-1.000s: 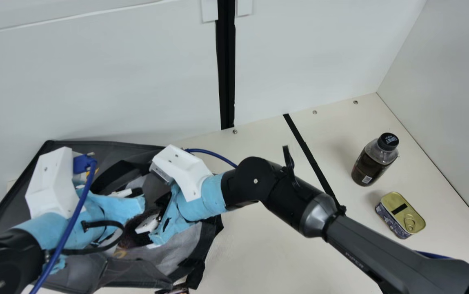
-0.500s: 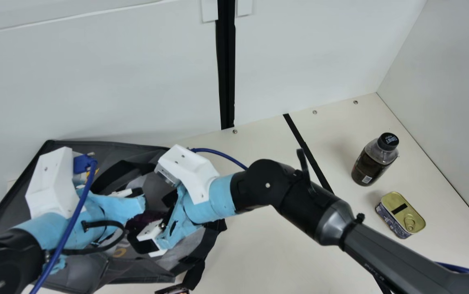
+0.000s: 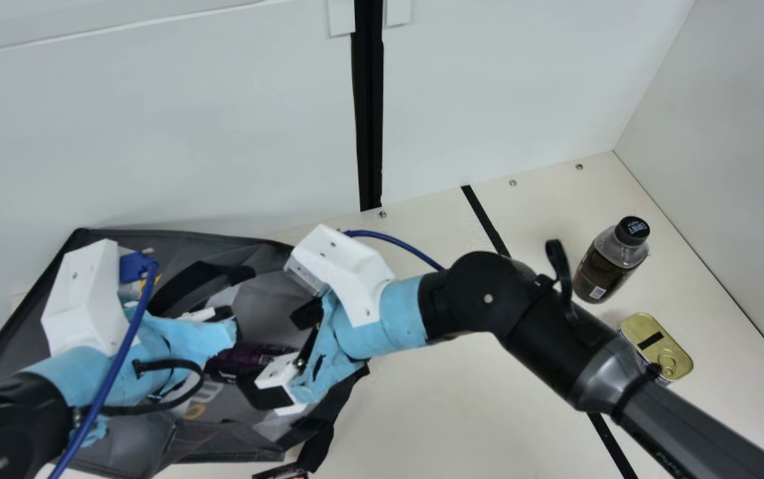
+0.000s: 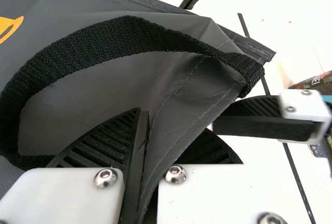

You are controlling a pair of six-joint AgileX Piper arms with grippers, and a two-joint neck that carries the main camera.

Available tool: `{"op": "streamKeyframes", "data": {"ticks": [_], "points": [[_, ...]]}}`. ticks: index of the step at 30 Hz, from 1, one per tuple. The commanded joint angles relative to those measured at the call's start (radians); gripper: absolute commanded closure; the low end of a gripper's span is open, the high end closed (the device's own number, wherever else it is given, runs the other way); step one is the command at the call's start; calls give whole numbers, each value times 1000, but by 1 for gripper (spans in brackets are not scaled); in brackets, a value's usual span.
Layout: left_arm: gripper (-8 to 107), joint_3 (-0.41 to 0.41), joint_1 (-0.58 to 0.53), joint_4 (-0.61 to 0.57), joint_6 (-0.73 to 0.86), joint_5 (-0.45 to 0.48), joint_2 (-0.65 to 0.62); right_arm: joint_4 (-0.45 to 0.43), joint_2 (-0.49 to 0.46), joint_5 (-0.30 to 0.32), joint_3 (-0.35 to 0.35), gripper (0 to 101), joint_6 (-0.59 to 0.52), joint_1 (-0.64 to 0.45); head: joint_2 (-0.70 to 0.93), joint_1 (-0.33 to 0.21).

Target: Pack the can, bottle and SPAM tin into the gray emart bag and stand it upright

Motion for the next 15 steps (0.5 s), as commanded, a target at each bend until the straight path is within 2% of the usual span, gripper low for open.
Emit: {"op": "streamKeyframes", "data": {"ticks": [1,15], "points": [[107,0,0,0,0,0,0,-1,-13,18,2,6,-2,-16,-2,-21],[107,0,0,0,0,0,0,-36,-104,141,-20,6,5,-158,-2,-21]]}}
